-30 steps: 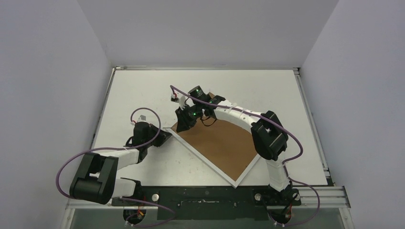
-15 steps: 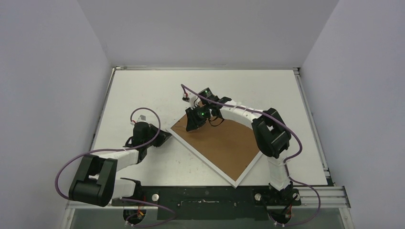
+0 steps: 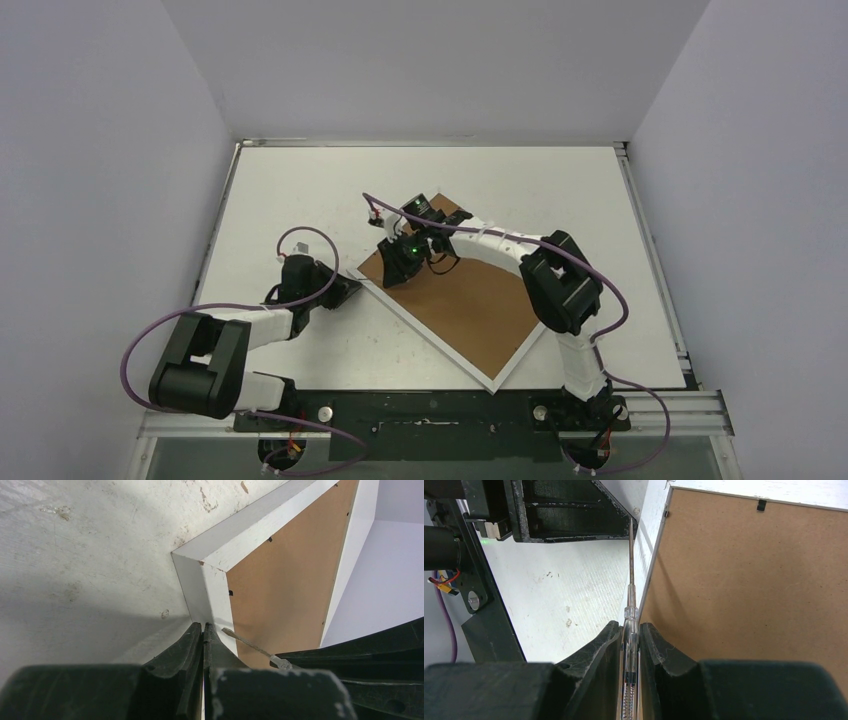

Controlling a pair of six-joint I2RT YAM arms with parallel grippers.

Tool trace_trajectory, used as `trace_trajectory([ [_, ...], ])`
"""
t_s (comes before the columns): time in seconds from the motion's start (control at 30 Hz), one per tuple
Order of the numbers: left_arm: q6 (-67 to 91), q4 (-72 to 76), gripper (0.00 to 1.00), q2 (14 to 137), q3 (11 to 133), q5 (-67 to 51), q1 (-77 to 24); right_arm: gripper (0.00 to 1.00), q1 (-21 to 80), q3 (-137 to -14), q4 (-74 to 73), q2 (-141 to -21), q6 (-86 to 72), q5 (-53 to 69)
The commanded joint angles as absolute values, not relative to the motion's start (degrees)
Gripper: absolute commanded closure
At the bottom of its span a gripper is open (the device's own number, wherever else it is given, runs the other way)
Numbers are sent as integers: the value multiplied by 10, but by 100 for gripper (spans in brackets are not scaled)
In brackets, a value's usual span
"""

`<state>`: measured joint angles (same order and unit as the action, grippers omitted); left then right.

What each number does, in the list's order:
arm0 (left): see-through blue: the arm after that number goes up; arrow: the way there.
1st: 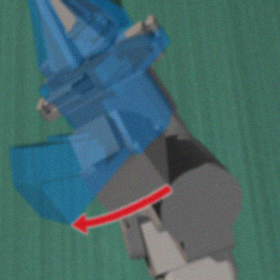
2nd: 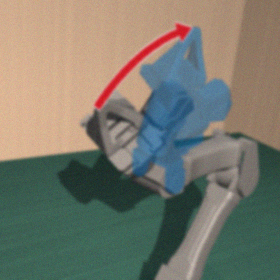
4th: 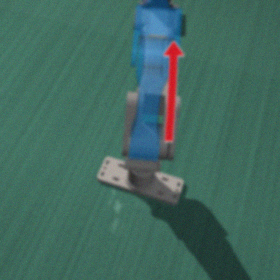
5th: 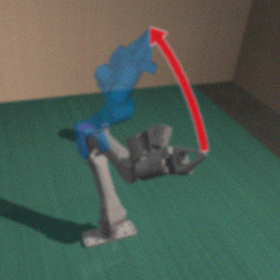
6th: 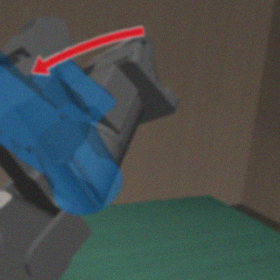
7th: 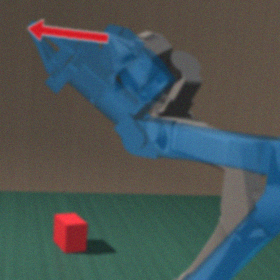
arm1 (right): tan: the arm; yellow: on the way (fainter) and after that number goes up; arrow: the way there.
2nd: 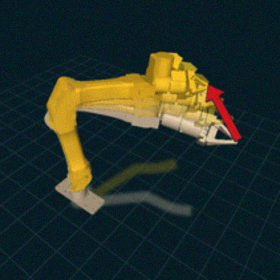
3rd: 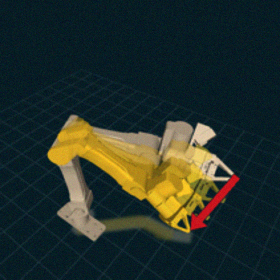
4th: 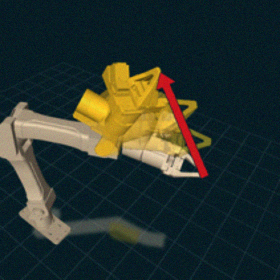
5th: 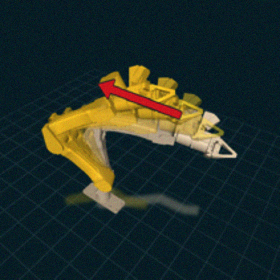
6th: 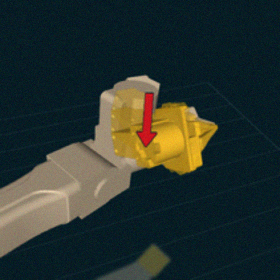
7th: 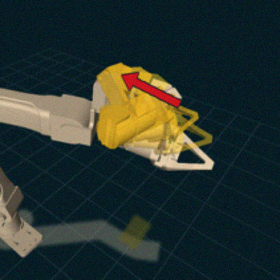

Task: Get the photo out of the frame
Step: Release the photo frame item from the photo frame.

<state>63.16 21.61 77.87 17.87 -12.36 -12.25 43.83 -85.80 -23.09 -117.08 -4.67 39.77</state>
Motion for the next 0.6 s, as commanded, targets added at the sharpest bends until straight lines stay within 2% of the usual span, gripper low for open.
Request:
trace_trajectory([
  [0.0,624,243,100,779,203,-130,-119,95,437,-880,-219,-1170,-36,387],
  [0.57,618,234,100,771,203,-123,-113,95,419,-875,-203,-1173,-60,375],
])
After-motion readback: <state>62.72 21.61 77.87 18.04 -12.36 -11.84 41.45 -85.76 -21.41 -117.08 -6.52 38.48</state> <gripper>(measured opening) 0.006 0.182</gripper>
